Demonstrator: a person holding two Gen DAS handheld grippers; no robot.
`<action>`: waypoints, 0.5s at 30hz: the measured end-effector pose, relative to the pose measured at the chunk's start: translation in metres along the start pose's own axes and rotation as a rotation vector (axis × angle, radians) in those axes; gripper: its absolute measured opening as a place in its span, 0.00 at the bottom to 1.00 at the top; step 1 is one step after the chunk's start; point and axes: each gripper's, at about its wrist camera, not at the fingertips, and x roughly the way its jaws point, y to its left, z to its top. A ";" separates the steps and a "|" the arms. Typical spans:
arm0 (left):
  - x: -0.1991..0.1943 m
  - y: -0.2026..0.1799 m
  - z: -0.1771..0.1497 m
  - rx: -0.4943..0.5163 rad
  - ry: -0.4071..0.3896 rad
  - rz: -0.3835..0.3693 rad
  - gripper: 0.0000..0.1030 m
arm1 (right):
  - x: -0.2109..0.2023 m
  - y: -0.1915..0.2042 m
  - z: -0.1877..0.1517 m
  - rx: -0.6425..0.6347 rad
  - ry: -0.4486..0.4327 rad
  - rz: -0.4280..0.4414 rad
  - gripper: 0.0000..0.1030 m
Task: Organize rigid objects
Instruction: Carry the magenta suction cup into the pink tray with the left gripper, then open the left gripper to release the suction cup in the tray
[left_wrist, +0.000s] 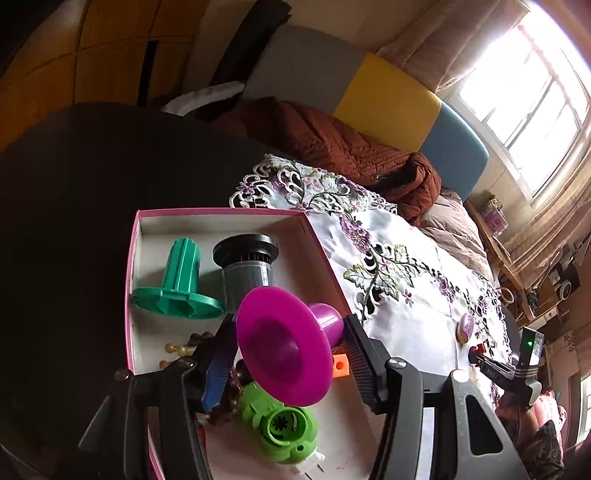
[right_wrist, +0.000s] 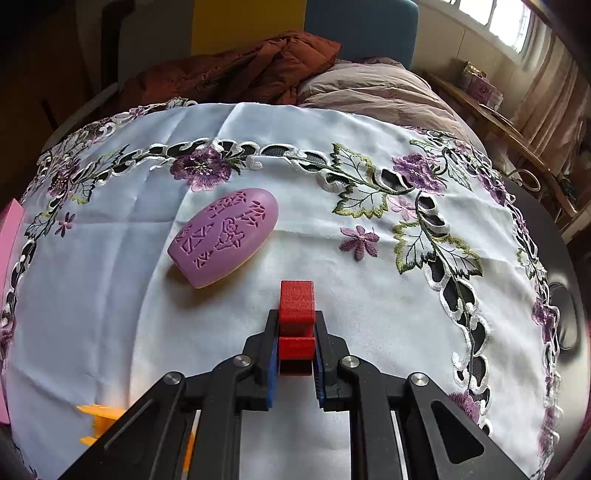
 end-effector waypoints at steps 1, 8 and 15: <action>0.004 0.001 0.001 -0.001 0.009 0.001 0.55 | 0.000 0.000 0.000 -0.001 0.000 -0.001 0.15; 0.028 0.002 0.005 0.021 0.058 0.026 0.56 | 0.000 0.001 0.000 -0.005 -0.001 -0.003 0.15; 0.030 -0.001 0.003 0.061 0.063 0.048 0.56 | 0.000 0.001 0.000 -0.004 -0.001 -0.002 0.15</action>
